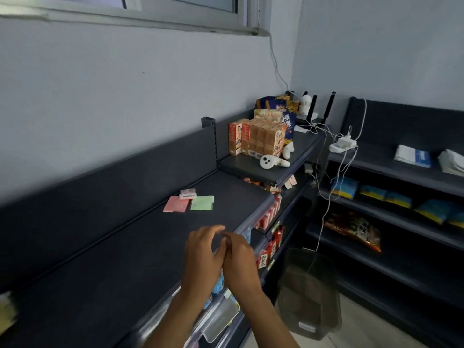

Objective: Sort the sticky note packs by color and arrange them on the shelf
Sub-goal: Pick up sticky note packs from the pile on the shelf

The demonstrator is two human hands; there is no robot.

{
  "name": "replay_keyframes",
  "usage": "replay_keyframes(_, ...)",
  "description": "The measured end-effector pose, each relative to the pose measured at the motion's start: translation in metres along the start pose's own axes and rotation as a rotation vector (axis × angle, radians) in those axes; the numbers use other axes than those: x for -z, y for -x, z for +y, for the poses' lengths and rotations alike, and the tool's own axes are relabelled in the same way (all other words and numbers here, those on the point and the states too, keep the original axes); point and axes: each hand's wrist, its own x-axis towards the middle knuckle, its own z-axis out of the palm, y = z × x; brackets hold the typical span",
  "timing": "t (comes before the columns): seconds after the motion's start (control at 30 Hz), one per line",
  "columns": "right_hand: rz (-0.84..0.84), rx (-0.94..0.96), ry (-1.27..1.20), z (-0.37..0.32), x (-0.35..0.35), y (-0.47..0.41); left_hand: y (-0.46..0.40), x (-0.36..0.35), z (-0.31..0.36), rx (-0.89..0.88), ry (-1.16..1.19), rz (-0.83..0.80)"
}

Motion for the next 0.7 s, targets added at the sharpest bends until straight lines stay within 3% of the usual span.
replay_keyframes(0.43,-0.013,-0.053,0.015,0.050,-0.007,-0.104,-0.097,-0.055,-0.004,-0.038,0.013,0.022)
replay_keyframes(0.7,-0.068,-0.034,0.041,0.069,-0.042,-0.176,-0.164,-0.077,-0.044,-0.008,0.010,0.039)
